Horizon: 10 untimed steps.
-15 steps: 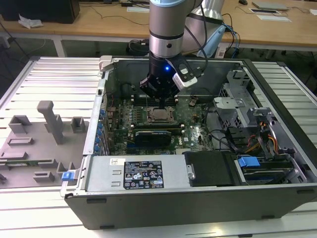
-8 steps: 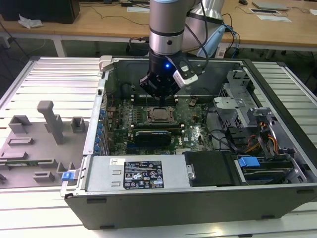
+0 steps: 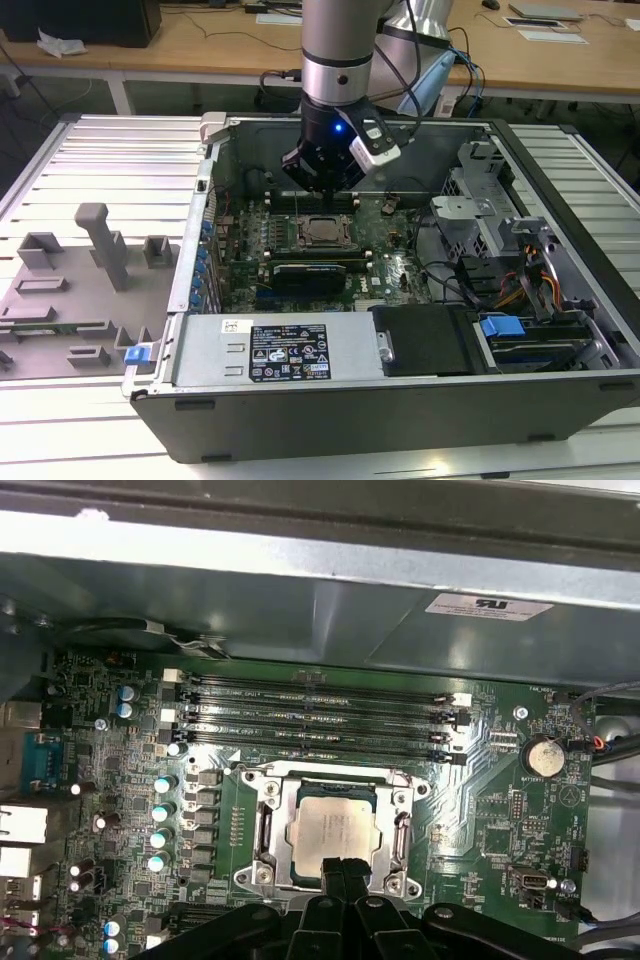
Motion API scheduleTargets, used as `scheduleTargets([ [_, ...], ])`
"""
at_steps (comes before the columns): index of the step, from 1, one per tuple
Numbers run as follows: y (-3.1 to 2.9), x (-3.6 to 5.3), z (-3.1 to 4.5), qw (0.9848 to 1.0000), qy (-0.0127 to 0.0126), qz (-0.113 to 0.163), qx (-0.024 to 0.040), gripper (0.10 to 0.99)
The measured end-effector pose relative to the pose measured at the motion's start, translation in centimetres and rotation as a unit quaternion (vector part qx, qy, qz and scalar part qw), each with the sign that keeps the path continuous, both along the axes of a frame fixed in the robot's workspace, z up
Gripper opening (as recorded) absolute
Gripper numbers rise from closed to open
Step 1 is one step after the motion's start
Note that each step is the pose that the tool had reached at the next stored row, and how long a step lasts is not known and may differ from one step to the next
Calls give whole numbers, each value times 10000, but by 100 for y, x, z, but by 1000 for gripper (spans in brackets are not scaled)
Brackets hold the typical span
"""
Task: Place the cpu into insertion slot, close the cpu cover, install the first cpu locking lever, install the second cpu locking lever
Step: 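Install the first cpu locking lever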
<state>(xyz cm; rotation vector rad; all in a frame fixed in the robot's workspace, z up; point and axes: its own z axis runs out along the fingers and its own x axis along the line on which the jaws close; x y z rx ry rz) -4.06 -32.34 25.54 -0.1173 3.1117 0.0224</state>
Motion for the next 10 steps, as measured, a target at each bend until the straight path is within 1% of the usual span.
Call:
scheduleTargets([
  [5, 0, -42, 0, 10000, 0, 1, 0, 106],
  [10, 0, -107, 0, 10000, 0, 0, 0, 106],
])
